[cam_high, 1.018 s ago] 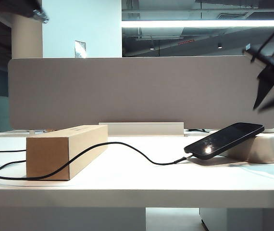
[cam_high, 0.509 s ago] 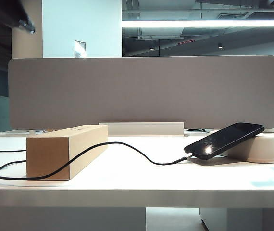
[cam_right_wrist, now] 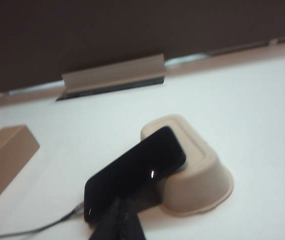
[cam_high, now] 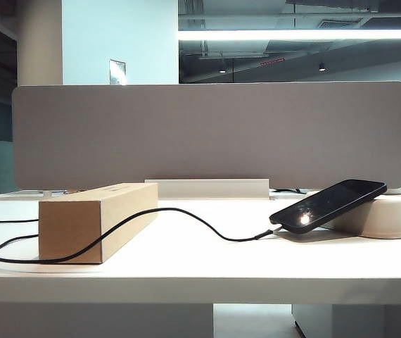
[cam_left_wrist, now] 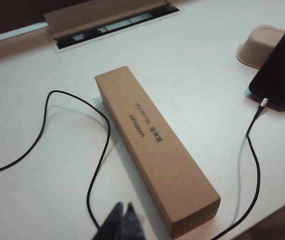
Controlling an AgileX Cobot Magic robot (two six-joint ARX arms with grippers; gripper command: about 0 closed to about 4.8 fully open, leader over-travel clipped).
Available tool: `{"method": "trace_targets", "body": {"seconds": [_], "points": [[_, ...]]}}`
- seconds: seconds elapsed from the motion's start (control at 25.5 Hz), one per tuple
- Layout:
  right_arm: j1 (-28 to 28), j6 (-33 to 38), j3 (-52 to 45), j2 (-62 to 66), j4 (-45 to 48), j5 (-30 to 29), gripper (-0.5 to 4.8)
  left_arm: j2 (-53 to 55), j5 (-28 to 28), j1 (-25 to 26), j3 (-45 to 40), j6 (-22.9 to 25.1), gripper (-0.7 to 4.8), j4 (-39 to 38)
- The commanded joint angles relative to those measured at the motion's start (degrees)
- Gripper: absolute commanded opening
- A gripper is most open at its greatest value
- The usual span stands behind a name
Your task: Pick up the charging cable and the phone, plug the charging cable into the charging port on the phone, and finally place them back on the table.
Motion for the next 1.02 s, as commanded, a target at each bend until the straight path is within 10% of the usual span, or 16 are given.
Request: {"method": "trace_targets", "body": {"seconds": [0.04,0.63,1.02], "points": [[0.04,-2.47,-2.86,-8.37,0.00,3.13,-0.06,-2.47,-0.42,-0.02,0.15,-0.20,-0.06,-0.20],[-0.31,-9.07,-9.81,-16.63,0.15,11.54,-0.06,-8.76,-0.74,-0.02,0.15,-1.09,-0.06,-2.78],[-10.36,-7.61,-9.81,-16.63,-0.07,3.85,-0.06,-8.98,-0.61,-0.02,0.15,-1.05,-0.06,-2.93]]}}
